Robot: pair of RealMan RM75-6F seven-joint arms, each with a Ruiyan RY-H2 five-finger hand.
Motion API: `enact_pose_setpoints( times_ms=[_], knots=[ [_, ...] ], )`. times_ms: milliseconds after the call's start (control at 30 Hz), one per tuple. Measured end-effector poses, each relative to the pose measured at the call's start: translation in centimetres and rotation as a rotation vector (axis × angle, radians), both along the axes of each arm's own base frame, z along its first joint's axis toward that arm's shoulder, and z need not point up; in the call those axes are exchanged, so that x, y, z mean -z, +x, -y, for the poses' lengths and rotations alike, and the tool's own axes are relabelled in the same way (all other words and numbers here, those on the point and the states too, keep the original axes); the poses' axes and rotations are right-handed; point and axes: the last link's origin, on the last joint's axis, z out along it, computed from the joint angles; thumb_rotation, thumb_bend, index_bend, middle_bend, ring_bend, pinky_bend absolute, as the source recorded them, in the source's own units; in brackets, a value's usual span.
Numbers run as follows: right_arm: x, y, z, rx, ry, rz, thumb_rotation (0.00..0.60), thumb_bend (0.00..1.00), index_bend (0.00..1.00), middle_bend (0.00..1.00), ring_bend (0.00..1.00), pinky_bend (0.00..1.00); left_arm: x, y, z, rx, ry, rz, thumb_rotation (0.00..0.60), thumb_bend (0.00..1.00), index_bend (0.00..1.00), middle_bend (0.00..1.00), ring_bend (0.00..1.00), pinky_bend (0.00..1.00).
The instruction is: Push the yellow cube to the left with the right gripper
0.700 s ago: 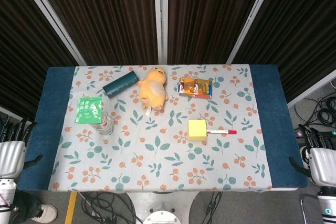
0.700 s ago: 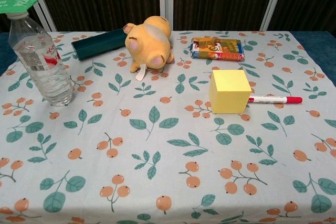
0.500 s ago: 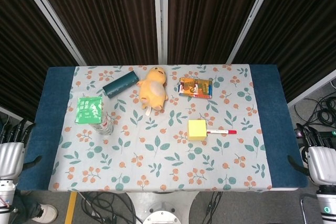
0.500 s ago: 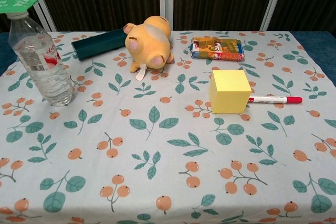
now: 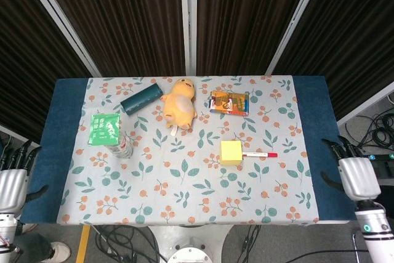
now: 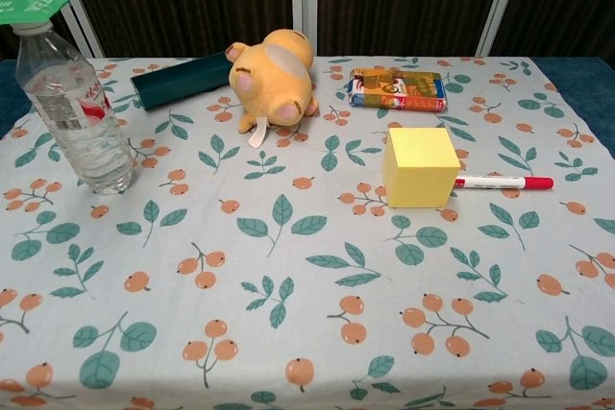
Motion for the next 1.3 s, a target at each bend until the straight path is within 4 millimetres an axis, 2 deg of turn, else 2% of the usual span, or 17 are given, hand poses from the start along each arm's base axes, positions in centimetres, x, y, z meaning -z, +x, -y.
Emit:
enact_pose_setpoints(
  times_ms=[167, 333, 400, 633, 700, 767, 1000, 1300],
  knots=[
    [3.4, 1.5, 3.3, -0.038, 0.075, -0.037, 0.6, 0.16, 0.28, 0.28, 0.09, 0.24, -0.1, -0.2, 0.3, -0.015, 0.004, 0.002, 0.6, 0.0, 0.19, 0.14, 0.14, 0.1],
    [7.7, 2.6, 6.1, -0.049, 0.156, -0.046, 0.6, 0.08, 0.38, 0.34, 0.1, 0.26, -0.1, -0.4, 0.5, -0.022, 0.001, 0.004, 0.6, 0.0, 0.19, 0.14, 0.14, 0.1],
    [9.3, 2.8, 7.0, -0.051, 0.176, -0.051, 0.6, 0.08, 0.42, 0.36, 0.11, 0.26, -0.1, -0.5, 0.5, -0.025, 0.001, 0.006, 0.6, 0.0, 0.19, 0.14, 0.14, 0.1],
    [13.1, 2.8, 8.8, -0.04, 0.217, -0.086, 0.6, 0.08, 0.46, 0.4, 0.14, 0.27, -0.1, -0.7, 0.6, -0.033, -0.005, 0.015, 0.6, 0.0, 0.19, 0.14, 0.14, 0.1],
    [14.0, 2.6, 9.1, -0.032, 0.228, -0.097, 0.6, 0.12, 0.46, 0.41, 0.15, 0.27, -0.1, -0.8, 0.6, -0.036, -0.008, 0.018, 0.6, 0.0, 0.19, 0.14, 0.14, 0.1],
    [14.7, 2.4, 9.2, -0.024, 0.236, -0.107, 0.6, 0.16, 0.46, 0.42, 0.15, 0.27, -0.1, -0.8, 0.6, -0.038, -0.01, 0.019, 0.6, 0.0, 0.19, 0.14, 0.14, 0.1],
    [16.4, 1.7, 9.7, 0.014, 0.262, -0.117, 0.6, 0.19, 0.47, 0.45, 0.16, 0.27, 0.0, -0.9, 0.5, -0.038, -0.012, 0.024, 0.6, 0.0, 0.19, 0.14, 0.14, 0.1],
    [17.1, 1.3, 10.1, 0.03, 0.273, -0.112, 0.6, 0.2, 0.48, 0.46, 0.17, 0.27, 0.1, -1.0, 0.4, -0.042, -0.014, 0.028, 0.6, 0.0, 0.19, 0.14, 0.14, 0.1]
  ],
)
